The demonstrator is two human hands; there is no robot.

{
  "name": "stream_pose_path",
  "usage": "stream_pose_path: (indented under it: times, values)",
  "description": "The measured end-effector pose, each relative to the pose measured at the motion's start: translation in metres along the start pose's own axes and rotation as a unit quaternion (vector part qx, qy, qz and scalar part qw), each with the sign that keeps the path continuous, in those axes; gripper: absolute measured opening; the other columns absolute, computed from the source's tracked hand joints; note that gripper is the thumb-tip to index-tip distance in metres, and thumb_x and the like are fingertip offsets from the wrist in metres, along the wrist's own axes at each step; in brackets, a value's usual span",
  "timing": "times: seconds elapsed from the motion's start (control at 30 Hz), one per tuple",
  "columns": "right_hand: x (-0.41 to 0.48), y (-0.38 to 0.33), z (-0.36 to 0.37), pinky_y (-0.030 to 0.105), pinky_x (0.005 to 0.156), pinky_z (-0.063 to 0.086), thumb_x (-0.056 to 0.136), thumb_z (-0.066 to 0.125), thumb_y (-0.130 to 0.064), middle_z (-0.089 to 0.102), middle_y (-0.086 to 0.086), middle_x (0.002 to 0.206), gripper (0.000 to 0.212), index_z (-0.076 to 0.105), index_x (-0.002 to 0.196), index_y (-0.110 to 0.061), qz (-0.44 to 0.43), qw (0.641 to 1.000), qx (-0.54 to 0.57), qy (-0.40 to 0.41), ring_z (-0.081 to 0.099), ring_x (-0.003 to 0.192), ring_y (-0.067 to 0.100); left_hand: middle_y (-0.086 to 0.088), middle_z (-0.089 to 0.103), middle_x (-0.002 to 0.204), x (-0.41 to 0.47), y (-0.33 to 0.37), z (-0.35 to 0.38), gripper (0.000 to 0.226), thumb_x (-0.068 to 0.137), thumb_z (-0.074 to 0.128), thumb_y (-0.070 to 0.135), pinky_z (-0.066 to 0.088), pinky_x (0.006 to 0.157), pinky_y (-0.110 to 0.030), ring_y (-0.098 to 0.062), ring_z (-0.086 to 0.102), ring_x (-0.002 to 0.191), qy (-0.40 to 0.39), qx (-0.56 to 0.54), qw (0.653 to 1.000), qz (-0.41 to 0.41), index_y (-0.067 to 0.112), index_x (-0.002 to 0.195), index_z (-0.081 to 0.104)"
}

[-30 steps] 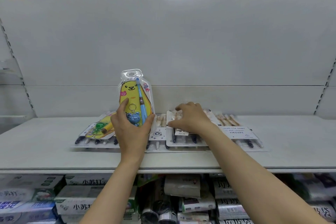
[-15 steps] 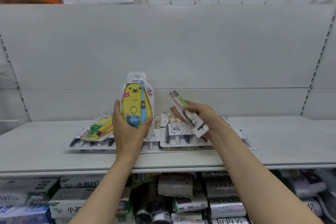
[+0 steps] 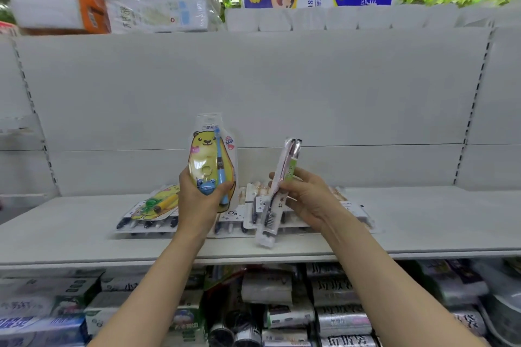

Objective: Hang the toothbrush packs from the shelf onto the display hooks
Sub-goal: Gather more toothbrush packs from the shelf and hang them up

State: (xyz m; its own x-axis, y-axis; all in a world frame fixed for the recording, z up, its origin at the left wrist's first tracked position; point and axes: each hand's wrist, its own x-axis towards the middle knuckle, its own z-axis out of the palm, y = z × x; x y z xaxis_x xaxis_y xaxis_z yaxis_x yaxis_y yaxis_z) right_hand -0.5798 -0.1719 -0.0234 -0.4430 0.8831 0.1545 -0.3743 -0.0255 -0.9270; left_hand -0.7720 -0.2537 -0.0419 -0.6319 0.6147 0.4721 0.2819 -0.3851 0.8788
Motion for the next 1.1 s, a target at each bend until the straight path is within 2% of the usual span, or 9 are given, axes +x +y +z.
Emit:
stream_pose_path:
  times: [0.13,0.23,0.33,0.4,0.53,0.7,0.87,0.97,1.1]
  values:
    - [-0.009,-0.003,0.005,0.039,0.070,0.061,0.077,0.067,0.020,0.074,0.014,0.110,0.060,0.050,0.126,-0.008,-0.019,0.999,0.004,0.027,0.071,0.085,0.026,0.013,0.059,0.105,-0.017,0.012,-0.001,0.068,0.075,0.084,0.015,0.051,0.064,-0.014,-0.001,0.063,0.090,0.006,-0.006,1.000,-0.003,0.028,0.127,0.041]
    - [-0.017,-0.009,0.004,0.032,0.065,0.059,0.082,0.064,0.017,0.075,0.011,0.100,0.048,0.056,0.122,-0.009,-0.020,0.999,0.010,0.037,0.071,0.086,0.023,0.018,0.058,0.104,-0.031,0.019,-0.005,0.067,0.076,0.084,0.015,0.048,0.063,-0.011,0.003,0.061,0.088,0.011,0.008,1.000,0.004,0.029,0.126,0.041]
    - [-0.024,-0.008,0.004,0.038,0.078,0.060,0.097,0.059,-0.003,0.075,0.016,0.106,0.026,0.061,0.123,-0.007,-0.012,0.999,0.044,0.015,0.071,0.097,0.026,0.015,0.059,0.106,-0.042,0.025,-0.011,0.068,0.075,0.084,0.014,0.050,0.063,-0.010,0.002,0.062,0.089,0.017,0.012,1.000,0.007,0.027,0.127,0.041]
    - [-0.030,-0.007,0.006,0.043,0.089,0.058,0.104,0.051,-0.021,0.074,0.015,0.112,0.027,0.063,0.121,-0.004,-0.005,0.999,0.030,0.011,0.071,0.102,0.025,0.012,0.060,0.108,-0.049,0.027,-0.015,0.070,0.075,0.085,0.014,0.051,0.069,-0.015,0.000,0.063,0.093,0.020,0.011,1.000,0.005,0.026,0.129,0.042]
    - [-0.039,-0.005,0.009,0.038,0.085,0.054,0.104,0.050,-0.037,0.072,0.008,0.110,0.032,0.074,0.111,-0.017,-0.025,0.998,-0.056,0.029,0.066,0.093,0.021,0.010,0.061,0.111,-0.064,0.030,-0.022,0.070,0.075,0.085,0.015,0.054,0.073,-0.020,-0.004,0.064,0.096,0.032,0.014,0.999,0.000,0.028,0.129,0.043]
    - [-0.049,-0.007,0.010,0.037,0.073,0.058,0.093,0.070,-0.022,0.071,0.007,0.100,0.014,0.067,0.106,-0.018,-0.113,0.988,-0.066,0.079,0.068,0.081,0.021,0.009,0.062,0.106,-0.079,0.035,-0.032,0.064,0.074,0.085,0.018,0.051,0.072,-0.021,-0.006,0.064,0.093,0.058,0.020,0.998,-0.021,0.025,0.124,0.046]
    - [-0.059,-0.003,0.020,0.043,0.072,0.062,0.086,0.076,-0.017,0.069,0.001,0.097,0.055,0.047,0.130,-0.033,-0.191,0.970,-0.084,0.125,0.072,0.074,0.012,-0.002,0.067,0.107,-0.087,0.036,-0.052,0.059,0.072,0.087,0.022,0.056,0.078,-0.032,-0.017,0.067,0.094,0.089,0.033,0.995,-0.044,0.017,0.119,0.051]
    - [-0.064,-0.001,0.034,0.049,0.069,0.062,0.083,0.073,-0.019,0.066,-0.014,0.082,0.033,0.058,0.109,-0.034,-0.240,0.953,-0.130,0.132,0.070,0.078,0.022,-0.003,0.067,0.109,-0.093,0.040,-0.070,0.063,0.073,0.087,0.021,0.058,0.082,-0.037,-0.019,0.068,0.095,0.095,0.035,0.994,-0.042,0.013,0.124,0.050]
    - [-0.072,0.001,0.066,0.051,0.070,0.062,0.080,0.074,-0.021,0.067,-0.007,0.078,0.013,0.065,0.089,-0.021,-0.238,0.960,-0.092,0.118,0.070,0.080,0.026,-0.003,0.066,0.110,-0.101,0.047,-0.101,0.062,0.073,0.086,0.021,0.056,0.072,-0.026,-0.015,0.067,0.093,0.105,0.039,0.993,-0.033,0.014,0.123,0.050]
